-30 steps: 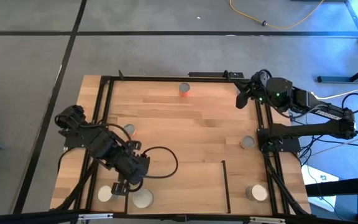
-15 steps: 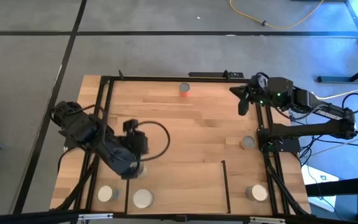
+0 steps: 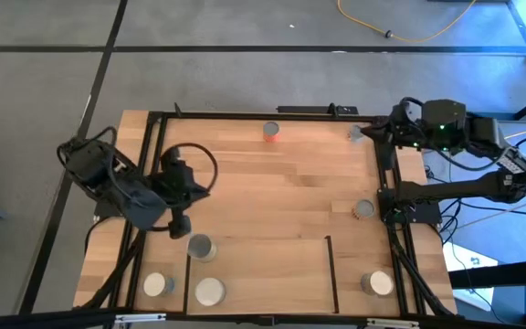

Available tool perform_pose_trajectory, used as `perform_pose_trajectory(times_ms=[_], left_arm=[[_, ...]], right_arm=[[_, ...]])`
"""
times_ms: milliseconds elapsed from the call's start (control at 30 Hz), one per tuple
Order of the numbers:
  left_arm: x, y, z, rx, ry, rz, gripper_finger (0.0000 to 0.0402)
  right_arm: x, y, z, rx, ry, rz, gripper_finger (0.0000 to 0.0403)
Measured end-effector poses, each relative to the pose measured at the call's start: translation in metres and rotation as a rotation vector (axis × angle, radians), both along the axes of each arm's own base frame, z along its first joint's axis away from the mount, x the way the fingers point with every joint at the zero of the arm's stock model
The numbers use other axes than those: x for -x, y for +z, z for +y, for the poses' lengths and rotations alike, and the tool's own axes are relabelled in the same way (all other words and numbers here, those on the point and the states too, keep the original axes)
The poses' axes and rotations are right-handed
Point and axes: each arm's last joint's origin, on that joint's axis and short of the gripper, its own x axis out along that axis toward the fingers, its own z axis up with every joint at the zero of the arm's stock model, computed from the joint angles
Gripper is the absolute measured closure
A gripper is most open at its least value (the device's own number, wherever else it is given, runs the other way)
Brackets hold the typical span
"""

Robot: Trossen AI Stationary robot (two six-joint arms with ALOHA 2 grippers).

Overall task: Pick and place cans onto a shelf
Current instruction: Put the right canned tomatoes on the shelf

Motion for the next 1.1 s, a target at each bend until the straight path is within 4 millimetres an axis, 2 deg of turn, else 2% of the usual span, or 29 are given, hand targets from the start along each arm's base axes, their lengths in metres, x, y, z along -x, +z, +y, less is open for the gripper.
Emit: perform_pose_trajectory(times_ms=[200,500,733,1100], left_arm=[[0.023,-0.004,0.017,-0.032,0.023,-0.003,0.0392],[0.055,-0.016,0.039,-0.035,0.04,0.006,0.0399],[0.074,-0.02,0.053,-0.031,0.053,-0.012,0.04],[0.083,-0.036,0.057,-0.021,0.02,0.047,0.0401]], right_arm=[[0.008,-0.003,0.006,-0.142,0.113,0.214,0.04],[0.003,-0.019,0.02,-0.407,0.356,0.436,0.0401],[-0.001,-0.026,0.037,-0.533,0.725,0.469,0.0401],[-0.007,-0.06,0.057,-0.673,0.784,0.669,0.0396]])
